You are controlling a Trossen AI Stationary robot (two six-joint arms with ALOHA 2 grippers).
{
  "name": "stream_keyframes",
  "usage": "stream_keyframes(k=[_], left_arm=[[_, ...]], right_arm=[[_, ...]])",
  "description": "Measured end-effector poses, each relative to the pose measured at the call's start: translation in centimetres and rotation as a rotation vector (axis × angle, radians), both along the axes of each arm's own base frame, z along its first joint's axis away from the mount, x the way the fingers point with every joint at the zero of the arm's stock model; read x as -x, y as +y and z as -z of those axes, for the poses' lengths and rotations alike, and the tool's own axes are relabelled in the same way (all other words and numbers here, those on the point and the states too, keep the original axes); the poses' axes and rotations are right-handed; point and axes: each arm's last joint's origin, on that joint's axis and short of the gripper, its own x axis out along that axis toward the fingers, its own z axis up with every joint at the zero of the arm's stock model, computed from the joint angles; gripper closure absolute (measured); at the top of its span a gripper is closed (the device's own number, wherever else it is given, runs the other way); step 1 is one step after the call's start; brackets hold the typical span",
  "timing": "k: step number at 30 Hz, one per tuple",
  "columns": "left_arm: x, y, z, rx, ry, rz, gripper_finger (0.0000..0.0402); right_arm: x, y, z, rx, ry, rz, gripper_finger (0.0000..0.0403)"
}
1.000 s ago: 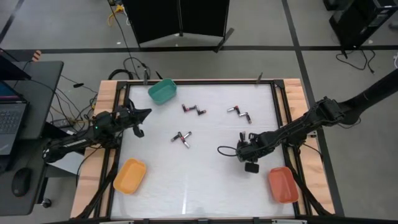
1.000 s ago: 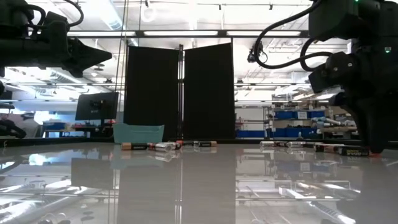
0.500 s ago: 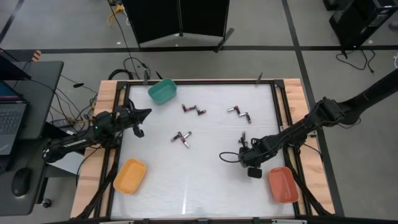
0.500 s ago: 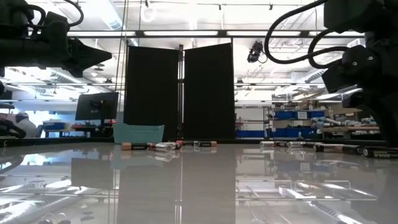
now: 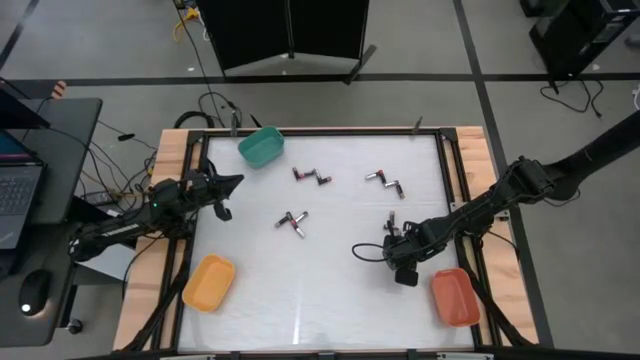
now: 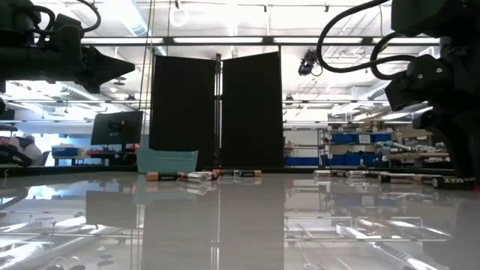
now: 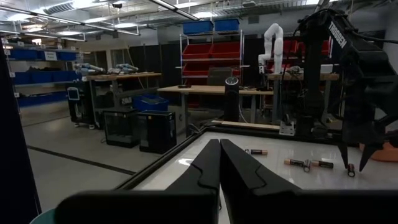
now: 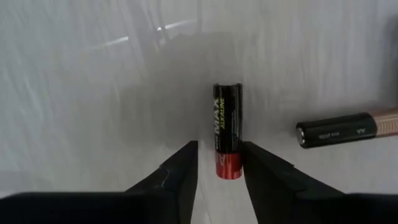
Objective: Sort batteries
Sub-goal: Put the red battery into the orange bin
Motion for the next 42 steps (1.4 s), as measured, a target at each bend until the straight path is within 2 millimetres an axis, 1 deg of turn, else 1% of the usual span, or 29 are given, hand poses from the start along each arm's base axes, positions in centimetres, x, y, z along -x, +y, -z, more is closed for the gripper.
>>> stream_keyframes(k=[7,10,14,16,20,22,24,28,31,34,37,40,42], left_arm=[[0.0,0.0,0.0,0.0,0.0,0.0,0.0387],[0.0,0.0,0.0,0.0,0.0,0.0,0.0387],[0.0,0.0,0.0,0.0,0.0,0.0,0.0387],[0.0,0.0,0.0,0.0,0.0,-0.001,0.0387],[0.0,0.0,0.0,0.0,0.0,0.0,0.0387],[0.0,0.0,0.0,0.0,0.0,0.0,0.0387],[0.0,0.0,0.0,0.0,0.0,0.0,0.0387],[0.0,0.0,0.0,0.0,0.0,0.0,0.0387],[0.0,0.0,0.0,0.0,0.0,0.0,0.0387],[0.0,0.0,0.0,0.0,0.0,0.0,0.0387],[0.0,0.0,0.0,0.0,0.0,0.0,0.0387],[0.0,0.0,0.0,0.0,0.0,0.0,0.0387],[0.0,0.0,0.0,0.0,0.0,0.0,0.0387]], right_arm=[[0.7,-0.3,1.3,-0.01,-0.016,0.019,0.0317],[0.6,-0.3,1.1,-0.008,-0.008,0.028,0.0328],[0.1,0.0,0.3,-0.02,0.005,0.012,0.034],[-0.4,0.4,-0.6,-0.053,0.012,0.003,0.034],[-1.4,1.1,-3.1,-0.095,0.016,0.006,0.0339],[-1.9,1.7,-4.6,-0.122,0.017,0.025,0.0341],[-1.9,2.5,-6.2,-0.136,0.046,0.046,0.0341],[-0.7,4.4,-9.3,-0.113,0.121,0.067,0.0341],[1.1,6.2,-10.6,-0.089,0.194,0.065,0.034],[3.1,8.1,-10.8,-0.099,0.256,0.038,0.0341],[5.1,9.7,-10.3,-0.094,0.301,0.028,0.0341],[6.7,10.6,-9.6,-0.066,0.33,0.02,0.0341],[7.4,10.7,-8.9,-0.042,0.346,0.01,0.0341]])
